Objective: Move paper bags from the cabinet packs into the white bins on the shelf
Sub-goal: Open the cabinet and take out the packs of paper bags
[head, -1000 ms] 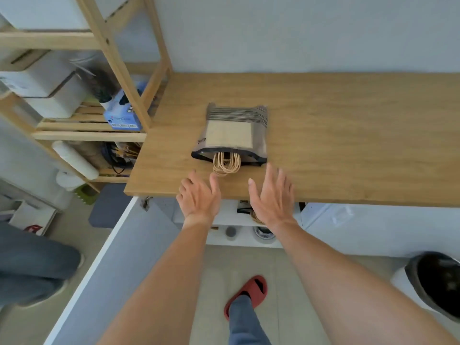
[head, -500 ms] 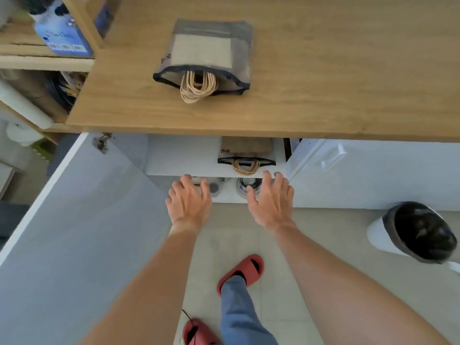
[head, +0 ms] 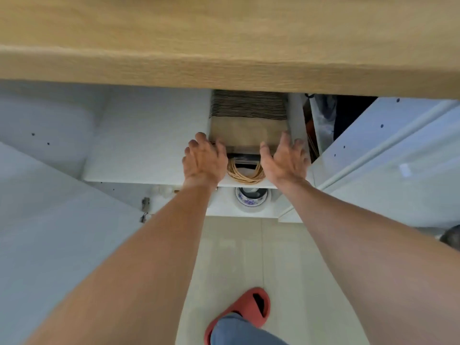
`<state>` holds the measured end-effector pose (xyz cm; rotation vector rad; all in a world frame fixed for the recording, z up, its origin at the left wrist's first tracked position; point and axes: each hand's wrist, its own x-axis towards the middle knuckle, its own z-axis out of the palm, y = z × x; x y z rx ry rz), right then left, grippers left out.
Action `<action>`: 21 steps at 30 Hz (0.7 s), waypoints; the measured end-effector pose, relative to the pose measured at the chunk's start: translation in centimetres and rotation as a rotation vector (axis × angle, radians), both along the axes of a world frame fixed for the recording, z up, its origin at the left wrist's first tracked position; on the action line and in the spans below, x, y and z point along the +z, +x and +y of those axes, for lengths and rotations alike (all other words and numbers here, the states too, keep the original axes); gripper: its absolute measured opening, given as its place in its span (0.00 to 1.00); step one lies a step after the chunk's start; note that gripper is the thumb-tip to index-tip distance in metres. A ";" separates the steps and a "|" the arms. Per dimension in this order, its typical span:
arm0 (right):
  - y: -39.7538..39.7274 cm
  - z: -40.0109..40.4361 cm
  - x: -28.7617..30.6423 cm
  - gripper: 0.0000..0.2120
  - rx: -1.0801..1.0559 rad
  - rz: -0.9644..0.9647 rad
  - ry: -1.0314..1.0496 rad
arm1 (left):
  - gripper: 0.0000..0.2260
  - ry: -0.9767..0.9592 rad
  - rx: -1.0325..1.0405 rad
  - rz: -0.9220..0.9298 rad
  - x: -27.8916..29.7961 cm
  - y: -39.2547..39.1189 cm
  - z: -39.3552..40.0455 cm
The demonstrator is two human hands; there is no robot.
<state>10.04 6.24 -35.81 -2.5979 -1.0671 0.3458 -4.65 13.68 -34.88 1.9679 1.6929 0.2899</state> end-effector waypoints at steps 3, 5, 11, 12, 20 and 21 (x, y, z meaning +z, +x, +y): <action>1.0 1.4 -1.6 0.35 -0.056 0.059 0.042 | 0.18 -0.101 0.087 -0.137 -0.9 1.4 1.3; 0.8 1.4 -1.9 0.36 -0.061 0.094 0.069 | 0.18 -0.122 0.100 -0.138 -0.9 1.7 1.4; -2.2 -2.7 1.8 0.33 -0.023 -0.034 0.020 | 0.16 -0.153 -0.010 0.063 1.6 -0.8 -1.7; -3.0 -3.8 2.7 0.32 -0.018 -0.058 0.020 | 0.16 -0.131 -0.026 0.085 2.6 -1.5 -2.6; -10.2 -12.3 12.9 0.28 -0.055 -0.018 -0.014 | 0.18 -0.069 -0.128 0.221 12.0 -8.1 -10.6; -11.2 -13.4 14.3 0.28 -0.061 -0.019 -0.019 | 0.17 -0.069 -0.111 0.207 13.6 -9.0 -11.8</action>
